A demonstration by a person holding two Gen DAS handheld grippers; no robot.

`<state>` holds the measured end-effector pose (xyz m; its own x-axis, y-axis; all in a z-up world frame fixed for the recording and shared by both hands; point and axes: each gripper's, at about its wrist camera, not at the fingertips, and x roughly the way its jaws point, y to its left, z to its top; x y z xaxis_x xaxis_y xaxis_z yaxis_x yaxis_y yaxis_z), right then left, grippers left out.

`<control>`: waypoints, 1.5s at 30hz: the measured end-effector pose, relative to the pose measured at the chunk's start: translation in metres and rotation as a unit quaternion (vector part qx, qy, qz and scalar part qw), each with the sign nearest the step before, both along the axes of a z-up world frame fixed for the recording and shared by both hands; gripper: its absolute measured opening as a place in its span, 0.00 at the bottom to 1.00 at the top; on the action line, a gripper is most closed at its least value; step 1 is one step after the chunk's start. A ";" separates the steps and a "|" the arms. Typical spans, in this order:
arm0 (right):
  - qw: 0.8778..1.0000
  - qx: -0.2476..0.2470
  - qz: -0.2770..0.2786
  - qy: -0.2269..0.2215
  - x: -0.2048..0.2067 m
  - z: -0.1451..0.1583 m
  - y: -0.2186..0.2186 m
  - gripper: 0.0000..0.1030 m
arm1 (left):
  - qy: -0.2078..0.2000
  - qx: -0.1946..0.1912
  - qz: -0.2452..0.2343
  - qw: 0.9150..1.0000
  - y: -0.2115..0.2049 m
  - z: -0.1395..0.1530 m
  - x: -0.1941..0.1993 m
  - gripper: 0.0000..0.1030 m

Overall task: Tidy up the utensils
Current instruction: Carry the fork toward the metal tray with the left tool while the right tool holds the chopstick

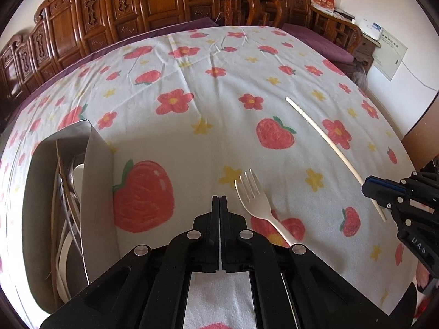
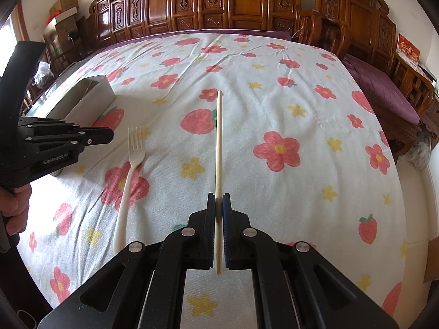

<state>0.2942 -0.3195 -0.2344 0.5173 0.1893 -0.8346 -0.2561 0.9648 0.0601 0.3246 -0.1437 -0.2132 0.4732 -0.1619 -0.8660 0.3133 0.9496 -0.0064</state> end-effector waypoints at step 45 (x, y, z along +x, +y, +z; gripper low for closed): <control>0.998 0.037 0.043 -0.040 -0.006 0.056 0.086 0.06 | -0.097 -0.014 0.023 0.995 0.069 0.093 -0.013 0.02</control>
